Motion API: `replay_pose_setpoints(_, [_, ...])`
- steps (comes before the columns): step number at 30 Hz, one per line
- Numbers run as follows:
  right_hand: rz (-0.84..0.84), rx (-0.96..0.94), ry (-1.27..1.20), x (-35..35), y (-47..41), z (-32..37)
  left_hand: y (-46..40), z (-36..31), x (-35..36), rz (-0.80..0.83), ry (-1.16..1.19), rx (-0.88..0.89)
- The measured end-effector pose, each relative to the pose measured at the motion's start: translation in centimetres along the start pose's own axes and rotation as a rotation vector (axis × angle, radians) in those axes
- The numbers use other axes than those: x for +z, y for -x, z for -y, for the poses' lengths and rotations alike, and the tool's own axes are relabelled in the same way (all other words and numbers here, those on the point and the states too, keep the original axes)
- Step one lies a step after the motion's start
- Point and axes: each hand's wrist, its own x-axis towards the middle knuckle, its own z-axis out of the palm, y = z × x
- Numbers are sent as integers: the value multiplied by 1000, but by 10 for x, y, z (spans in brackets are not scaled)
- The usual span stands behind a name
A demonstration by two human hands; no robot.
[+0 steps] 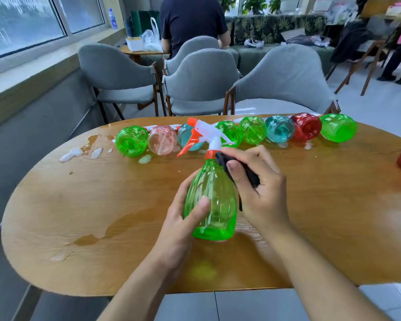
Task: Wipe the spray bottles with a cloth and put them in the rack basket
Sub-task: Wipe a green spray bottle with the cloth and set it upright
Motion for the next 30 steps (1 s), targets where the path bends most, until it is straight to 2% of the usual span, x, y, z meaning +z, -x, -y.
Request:
replay_pose_setpoints(2, [-121, 95, -96, -2, -1, 0, 1, 4, -4, 9, -23, -14])
replay_pose_setpoints(4, [-139, 157, -143, -7, -6, 2, 1, 6, -7, -2, -29, -19])
replay_pose_setpoints(6, [-80, 105, -21, -10, -10, 2, 1, 4, -5, -30, -61, 0])
replay_pose_setpoints(10, [23, -120, 194, -2, -10, 8, 3, 5, -3, -7, -187, 66])
replay_pose_setpoints(14, [-71, -44, 263, -4, -22, 0, 3, 5, -5, 59, -225, 100])
replay_pose_setpoints(19, [141, -144, 227, -2, -18, -9, -2, 8, -8, -2, -217, 101])
replay_pose_setpoints(24, [-33, -95, 297, -15, -34, -14, -1, 10, 0, 69, -238, 90])
replay_pose_setpoints(28, [118, -220, 329, -7, -28, -6, -2, 12, 0, 67, -240, 92])
replay_pose_setpoints(30, [74, -216, 344, -8, -29, -4, -3, 11, -1, 73, -255, 102])
